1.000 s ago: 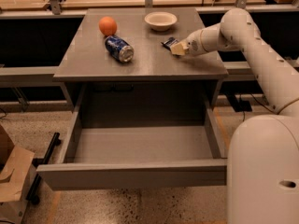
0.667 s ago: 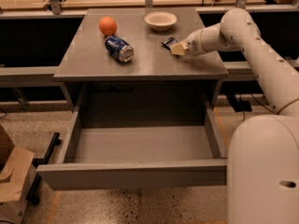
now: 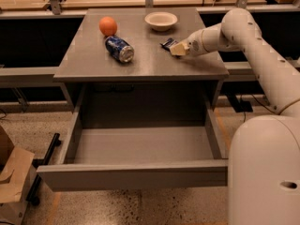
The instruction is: Place rxbar blueberry into top drawer
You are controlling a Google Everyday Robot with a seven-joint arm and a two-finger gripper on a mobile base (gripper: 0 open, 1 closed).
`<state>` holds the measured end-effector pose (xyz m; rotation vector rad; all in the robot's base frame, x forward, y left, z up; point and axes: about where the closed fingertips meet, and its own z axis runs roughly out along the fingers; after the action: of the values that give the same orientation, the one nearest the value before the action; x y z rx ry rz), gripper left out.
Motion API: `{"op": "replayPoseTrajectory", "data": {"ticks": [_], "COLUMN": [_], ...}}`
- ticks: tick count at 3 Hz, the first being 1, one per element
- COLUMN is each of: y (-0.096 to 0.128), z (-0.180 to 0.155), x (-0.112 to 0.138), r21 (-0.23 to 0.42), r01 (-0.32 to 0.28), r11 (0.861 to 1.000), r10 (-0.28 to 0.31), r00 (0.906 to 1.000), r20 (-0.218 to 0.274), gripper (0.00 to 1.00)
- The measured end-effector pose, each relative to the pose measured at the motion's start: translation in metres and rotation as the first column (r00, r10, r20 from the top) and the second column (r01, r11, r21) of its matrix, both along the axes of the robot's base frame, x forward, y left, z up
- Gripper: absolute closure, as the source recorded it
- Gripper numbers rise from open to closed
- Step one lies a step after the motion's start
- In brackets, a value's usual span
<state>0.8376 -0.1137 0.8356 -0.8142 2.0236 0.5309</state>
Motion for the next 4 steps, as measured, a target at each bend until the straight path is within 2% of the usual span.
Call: {"op": "replayPoseTrajectory", "data": {"ticks": [1,2,3,4], "y": [0.000,0.000,0.001,0.003], "z": [0.001,0.001,0.033,0.093], "x": [0.000,0.000,-0.027,-0.083], "r21": [0.000,0.000,-0.034,-0.112], "r01": [0.000,0.000,-0.015,-0.034], "r11": [1.000,1.000,0.999,0.993], "r10": [0.000,0.000,0.015,0.040], "r00": [1.0000,1.0000,0.9997,0.9978], "r20": [0.000,0.000,0.016,0.053], "gripper": [1.00,1.00,1.00,1.00]}}
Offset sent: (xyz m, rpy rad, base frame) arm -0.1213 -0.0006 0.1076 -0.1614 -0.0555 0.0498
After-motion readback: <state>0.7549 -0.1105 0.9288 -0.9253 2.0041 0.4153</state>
